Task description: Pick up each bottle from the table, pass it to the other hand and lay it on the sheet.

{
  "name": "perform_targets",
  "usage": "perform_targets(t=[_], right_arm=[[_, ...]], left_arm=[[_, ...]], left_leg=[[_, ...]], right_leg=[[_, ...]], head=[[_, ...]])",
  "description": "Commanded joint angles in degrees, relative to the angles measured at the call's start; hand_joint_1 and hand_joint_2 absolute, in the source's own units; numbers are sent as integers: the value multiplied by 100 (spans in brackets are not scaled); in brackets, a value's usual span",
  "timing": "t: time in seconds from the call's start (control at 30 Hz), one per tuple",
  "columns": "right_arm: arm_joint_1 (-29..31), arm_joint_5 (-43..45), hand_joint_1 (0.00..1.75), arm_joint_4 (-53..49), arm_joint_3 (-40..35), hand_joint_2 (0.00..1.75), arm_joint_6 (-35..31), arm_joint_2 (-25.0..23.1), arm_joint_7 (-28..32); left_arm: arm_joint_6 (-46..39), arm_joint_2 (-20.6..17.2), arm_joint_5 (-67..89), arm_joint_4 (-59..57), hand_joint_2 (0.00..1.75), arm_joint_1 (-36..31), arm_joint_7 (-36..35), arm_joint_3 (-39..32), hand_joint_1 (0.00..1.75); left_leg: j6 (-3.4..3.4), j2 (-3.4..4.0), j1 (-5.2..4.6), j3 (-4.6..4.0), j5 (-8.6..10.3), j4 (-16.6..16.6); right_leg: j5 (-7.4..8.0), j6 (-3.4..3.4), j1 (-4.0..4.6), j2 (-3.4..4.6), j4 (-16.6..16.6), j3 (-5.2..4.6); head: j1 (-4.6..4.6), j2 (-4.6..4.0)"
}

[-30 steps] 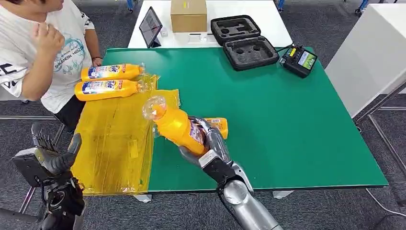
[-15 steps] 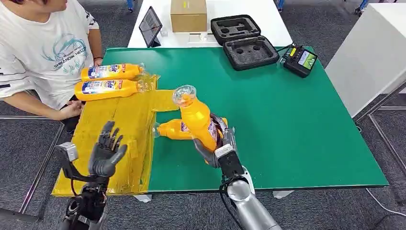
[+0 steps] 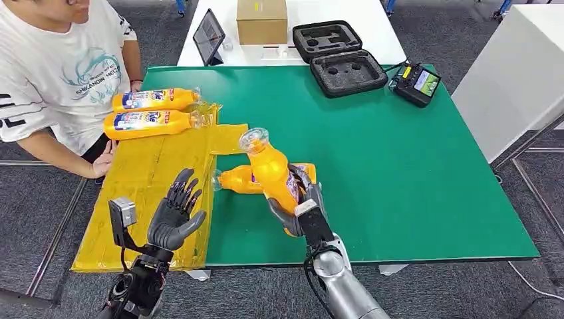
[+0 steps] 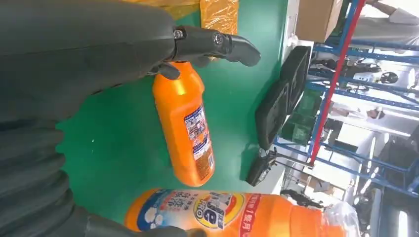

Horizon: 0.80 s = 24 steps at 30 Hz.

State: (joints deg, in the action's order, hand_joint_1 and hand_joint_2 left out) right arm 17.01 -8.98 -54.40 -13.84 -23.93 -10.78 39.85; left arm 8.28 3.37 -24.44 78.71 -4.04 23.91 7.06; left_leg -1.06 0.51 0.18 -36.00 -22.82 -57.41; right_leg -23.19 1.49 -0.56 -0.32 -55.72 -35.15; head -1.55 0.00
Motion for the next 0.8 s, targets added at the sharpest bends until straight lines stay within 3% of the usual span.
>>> perform_targets(t=[0.03, 0.17, 0.27, 0.43, 0.8], right_arm=[[497, -164, 175, 982, -26, 175, 40, -186, 15], [538, -496, 175, 1172, -371, 175, 15, -351, 12], [536, -1159, 175, 1150, -837, 175, -488, -460, -56], [393, -1816, 175, 688, -1465, 175, -784, -555, -301], [618, -1978, 175, 1121, -2162, 175, -632, -664, -493]], left_arm=[[9, -116, 450, -49, 175, -277, -1, 739, 0], [-53, -113, 496, -244, 175, -489, -5, 858, 0], [-279, -91, 485, -415, 175, -649, 29, 762, 0], [-583, -110, 437, -681, 175, -846, 27, 646, 0], [-278, -158, -233, -831, 175, -889, -113, 749, 0]], left_leg=[[3, -4, 3, 11, -5, -1], [6, -2, 5, 21, -10, -2], [9, 0, 5, 26, -11, 0], [7, 2, 5, 15, -5, 2], [7, -5, 9, 22, -6, 1]], right_leg=[[-5, -3, 3, 0, 1, 12], [-8, -5, 4, 3, 1, 22], [-9, -8, 5, 6, 0, 25], [-6, -5, 5, 4, -2, 11], [-10, -6, 12, -3, 0, 21]], head=[[0, 0], [-2, 0], [0, 0], [-2, 0], [0, 0]])
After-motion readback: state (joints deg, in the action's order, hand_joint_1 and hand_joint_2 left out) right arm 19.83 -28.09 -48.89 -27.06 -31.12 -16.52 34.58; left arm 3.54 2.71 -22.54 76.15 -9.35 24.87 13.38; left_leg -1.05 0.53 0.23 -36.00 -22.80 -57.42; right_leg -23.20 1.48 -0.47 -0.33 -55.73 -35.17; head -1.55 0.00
